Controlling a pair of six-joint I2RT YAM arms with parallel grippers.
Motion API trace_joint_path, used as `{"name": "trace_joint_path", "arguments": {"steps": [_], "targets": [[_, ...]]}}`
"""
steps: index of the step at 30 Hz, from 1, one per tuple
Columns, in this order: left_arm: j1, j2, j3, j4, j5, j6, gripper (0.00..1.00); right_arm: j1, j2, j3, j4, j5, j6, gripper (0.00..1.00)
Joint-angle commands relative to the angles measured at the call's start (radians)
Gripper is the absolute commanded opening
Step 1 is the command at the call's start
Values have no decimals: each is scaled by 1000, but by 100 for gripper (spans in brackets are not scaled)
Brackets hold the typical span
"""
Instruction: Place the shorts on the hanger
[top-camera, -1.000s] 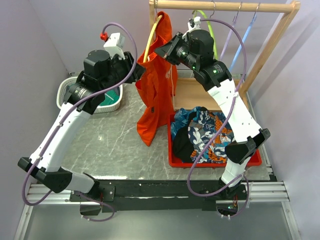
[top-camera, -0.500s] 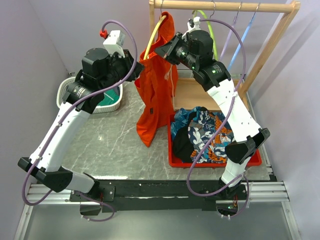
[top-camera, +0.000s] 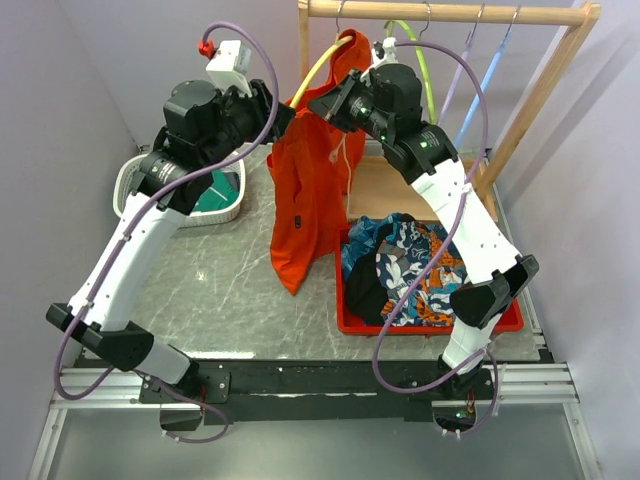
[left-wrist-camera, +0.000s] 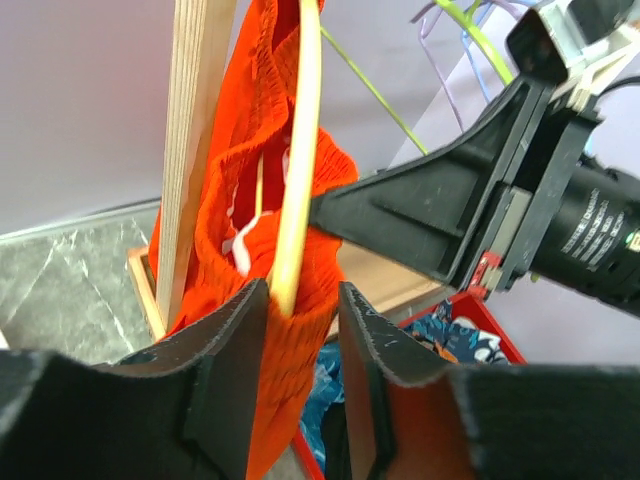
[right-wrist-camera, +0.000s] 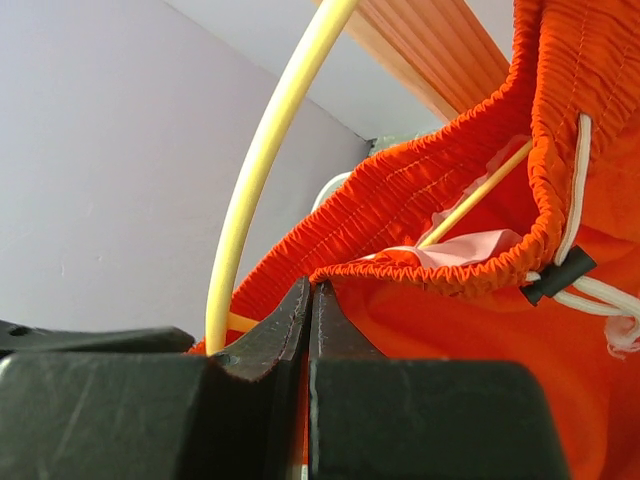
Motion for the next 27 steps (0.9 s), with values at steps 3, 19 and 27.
{"name": "trace_joint_path", "arguments": {"steps": [3, 19, 27], "targets": [[2, 29, 48, 79, 7, 27, 49, 12, -48, -24, 39, 11, -28, 7], [10, -13, 88, 73, -115, 50, 86, 12, -119, -42, 31, 52, -58, 55], [33, -118, -4, -10, -183, -46, 96, 10, -237, -156, 51, 34, -51, 80]]}}
